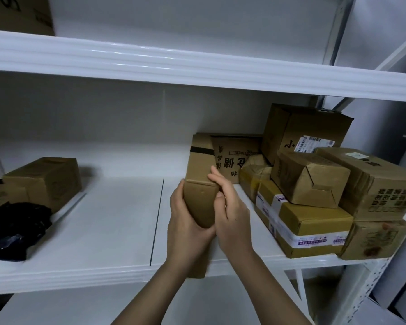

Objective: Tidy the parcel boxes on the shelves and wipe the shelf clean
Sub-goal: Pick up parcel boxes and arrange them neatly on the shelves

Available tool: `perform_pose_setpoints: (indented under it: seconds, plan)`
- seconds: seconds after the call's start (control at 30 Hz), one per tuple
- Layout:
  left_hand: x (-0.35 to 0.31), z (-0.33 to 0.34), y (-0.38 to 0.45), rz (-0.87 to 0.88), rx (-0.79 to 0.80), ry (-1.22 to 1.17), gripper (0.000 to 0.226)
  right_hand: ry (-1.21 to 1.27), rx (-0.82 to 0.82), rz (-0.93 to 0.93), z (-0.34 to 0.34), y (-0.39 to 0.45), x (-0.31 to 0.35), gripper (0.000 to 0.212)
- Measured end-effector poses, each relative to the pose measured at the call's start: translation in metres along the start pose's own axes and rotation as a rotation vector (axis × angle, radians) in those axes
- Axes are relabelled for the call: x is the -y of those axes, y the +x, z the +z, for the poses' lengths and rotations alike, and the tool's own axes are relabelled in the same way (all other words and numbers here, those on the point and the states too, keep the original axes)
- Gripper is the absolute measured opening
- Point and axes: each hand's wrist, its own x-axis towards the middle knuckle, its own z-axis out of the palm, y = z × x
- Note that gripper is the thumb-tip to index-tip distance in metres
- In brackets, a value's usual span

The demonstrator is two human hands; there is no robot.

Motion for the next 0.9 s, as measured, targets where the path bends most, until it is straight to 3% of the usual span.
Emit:
perform_pose_setpoints:
  seconds: [0.1,0.33,0.5,0.8,0.9]
  plan:
    - [-0.002,-0.004,0.003,-0.045,-0.1,0.064,0.109,0.008,0.112,-0.007,0.009,-0.001,0.007,0.045]
    - [0.005,-0.013,0.015,-0.167,-0.193,0.164,0.087,-0.009,0.297,-0.12,0.019,0.001,0.006,0.051]
    - [0.017,-0.029,0.025,-0.249,-0.289,0.015,0.082,-0.005,0.486,0.01,0.027,-0.01,-0.012,0.054]
    - [0.045,-0.08,0.043,-0.368,-0.391,-0.358,0.057,-0.249,0.493,0.192,0.034,-0.019,-0.06,0.053]
    - [0.054,-0.095,0.05,-0.417,-0.389,-0.473,0.043,-0.423,0.403,0.136,0.029,-0.016,-0.073,0.074]
